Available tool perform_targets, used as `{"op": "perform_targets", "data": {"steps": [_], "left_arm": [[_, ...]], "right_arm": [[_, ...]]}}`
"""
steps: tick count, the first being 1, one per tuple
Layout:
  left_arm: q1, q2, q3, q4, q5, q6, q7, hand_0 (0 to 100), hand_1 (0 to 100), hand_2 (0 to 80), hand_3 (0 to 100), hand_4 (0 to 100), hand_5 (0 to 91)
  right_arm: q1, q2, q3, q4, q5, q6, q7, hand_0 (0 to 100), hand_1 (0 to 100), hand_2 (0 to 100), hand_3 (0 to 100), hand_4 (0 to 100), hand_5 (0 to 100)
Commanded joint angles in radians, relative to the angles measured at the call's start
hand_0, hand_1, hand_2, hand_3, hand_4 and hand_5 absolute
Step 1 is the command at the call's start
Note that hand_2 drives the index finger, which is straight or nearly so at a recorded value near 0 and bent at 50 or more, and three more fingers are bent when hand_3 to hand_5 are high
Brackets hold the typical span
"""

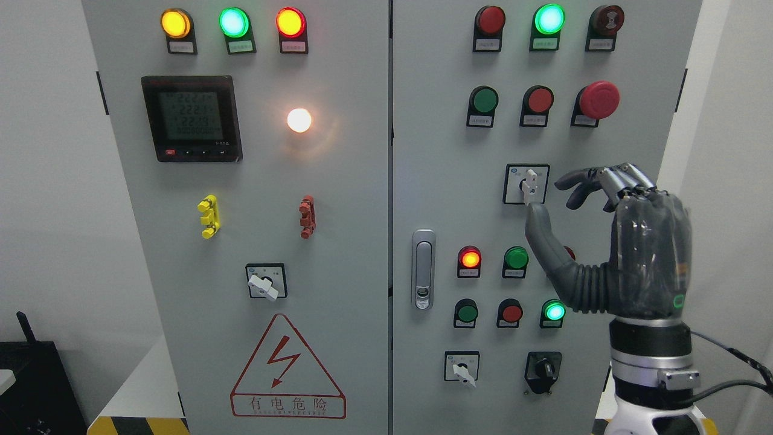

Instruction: Rotate and turn off gray switch

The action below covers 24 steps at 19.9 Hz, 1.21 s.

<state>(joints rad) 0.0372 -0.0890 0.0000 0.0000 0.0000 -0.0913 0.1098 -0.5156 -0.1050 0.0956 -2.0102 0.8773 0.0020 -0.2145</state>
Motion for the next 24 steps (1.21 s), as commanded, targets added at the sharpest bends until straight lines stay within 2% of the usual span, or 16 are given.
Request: {"op": "perform_targets", "data": {"steps": [1,4,6,24], "left_arm": [[0.0,0.0,0.032,0.023,-0.008,0.001,0.001,12,39,0.0,0,0,0.0],[0.0,0.0,0.032,0.023,-0.008,0.001,-0.001,12,39,0.0,0,0,0.0],[0.001,0.0,0.032,0.023,-0.008,0.001,-0.001,12,39,0.0,0,0,0.0],[0.001,0.0,0.032,0.023,-0.008,-0.001,-0.001,12,39,0.0,0,0,0.0]], "right_arm": [[0.08,-0.007,-0.065,-0.076,-0.001,-0.03,0.004,43,25,15,12,0,0],[0.088,-0.01,-0.073,-0.076,-0.001,-0.036,0.009,37,26,5,0,0,0],[0.088,-0.01,-0.073,-0.076,-0.001,-0.036,0.01,34,26,0,0,0,0],[0.118,-0.005,-0.063,-0.076,-0.001,-0.034,0.012,28,33,0,1,0,0]]}}
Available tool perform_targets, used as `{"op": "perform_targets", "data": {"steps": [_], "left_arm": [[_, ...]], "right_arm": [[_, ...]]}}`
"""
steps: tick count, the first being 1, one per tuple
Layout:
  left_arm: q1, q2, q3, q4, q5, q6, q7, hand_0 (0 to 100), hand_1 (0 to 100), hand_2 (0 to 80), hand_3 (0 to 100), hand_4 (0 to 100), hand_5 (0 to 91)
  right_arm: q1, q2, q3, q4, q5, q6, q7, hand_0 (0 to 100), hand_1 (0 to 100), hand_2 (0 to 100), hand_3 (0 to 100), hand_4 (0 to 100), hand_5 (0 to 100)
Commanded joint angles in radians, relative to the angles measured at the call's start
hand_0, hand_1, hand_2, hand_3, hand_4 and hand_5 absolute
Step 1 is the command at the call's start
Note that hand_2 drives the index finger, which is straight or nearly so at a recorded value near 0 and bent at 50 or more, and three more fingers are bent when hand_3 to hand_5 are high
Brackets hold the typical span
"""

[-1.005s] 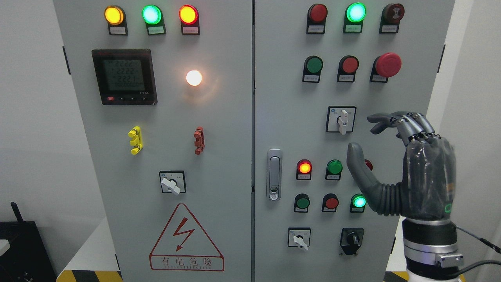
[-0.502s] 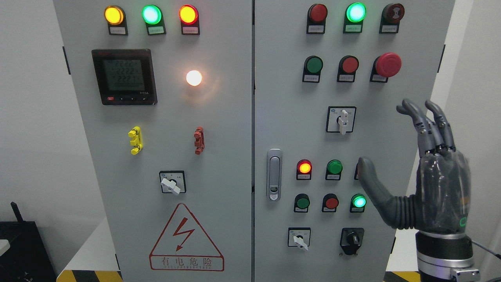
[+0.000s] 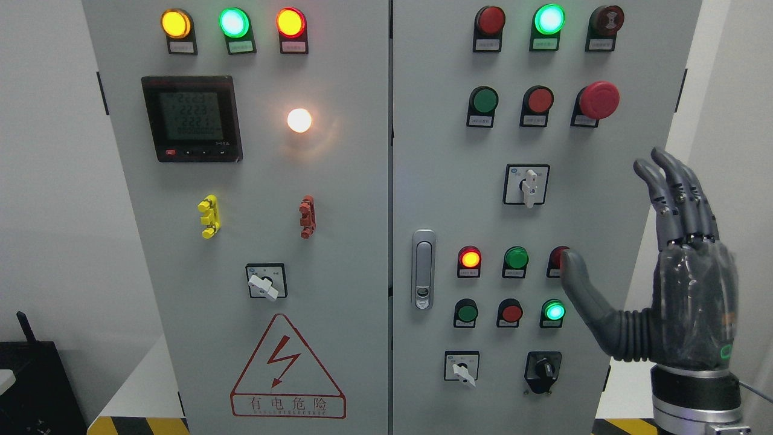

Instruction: Rotate and turn off gray switch

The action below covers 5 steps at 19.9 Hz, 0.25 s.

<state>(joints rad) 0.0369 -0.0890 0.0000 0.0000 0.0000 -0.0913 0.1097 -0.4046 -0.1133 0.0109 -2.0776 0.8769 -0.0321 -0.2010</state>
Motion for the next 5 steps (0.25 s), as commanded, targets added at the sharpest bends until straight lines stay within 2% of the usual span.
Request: {"op": "perform_targets", "data": {"steps": [1,5], "left_arm": [[0.0,0.0,0.032,0.023,-0.008,0.001,0.001,12,39,0.0,0,0,0.0],[0.0,0.0,0.032,0.023,-0.008,0.001,-0.001,12,39,0.0,0,0,0.0]], "right_arm": [[0.007,0.003,0.021,-0.009,0.0,0.0,-0.001,28,33,0,2,0,0],[0.007,0.003,0.021,-0.009,0.001,0.001,-0.001,28,34,0,3,0,0]]}}
